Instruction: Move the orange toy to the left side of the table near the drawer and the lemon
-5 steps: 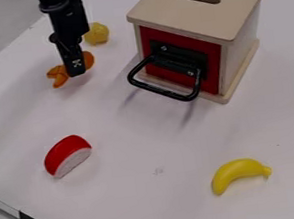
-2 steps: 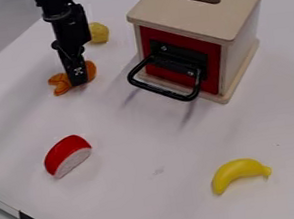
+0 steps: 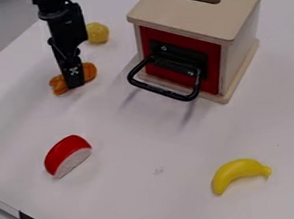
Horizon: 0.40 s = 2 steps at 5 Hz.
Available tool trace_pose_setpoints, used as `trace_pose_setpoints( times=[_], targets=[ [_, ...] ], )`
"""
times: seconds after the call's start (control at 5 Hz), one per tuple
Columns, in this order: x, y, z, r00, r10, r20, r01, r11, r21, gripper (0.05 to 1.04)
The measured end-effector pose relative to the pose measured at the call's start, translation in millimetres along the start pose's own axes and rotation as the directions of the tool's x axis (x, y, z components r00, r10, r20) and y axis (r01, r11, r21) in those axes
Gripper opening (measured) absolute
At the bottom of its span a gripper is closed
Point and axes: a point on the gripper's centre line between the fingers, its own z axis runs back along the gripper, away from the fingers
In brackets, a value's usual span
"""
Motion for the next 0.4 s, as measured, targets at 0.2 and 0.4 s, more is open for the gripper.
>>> trace_pose_setpoints(
  times=[0.2, 0.4],
  targets=[
    [1.4, -4.9, 27.9, 0.999, -0.001, 0.045, -0.001, 0.999, 0.039, 0.999],
    [-1.4, -5.7, 60.2, 0.996, 0.010, 0.085, -0.018, 0.995, 0.102, 0.999]
  ],
)
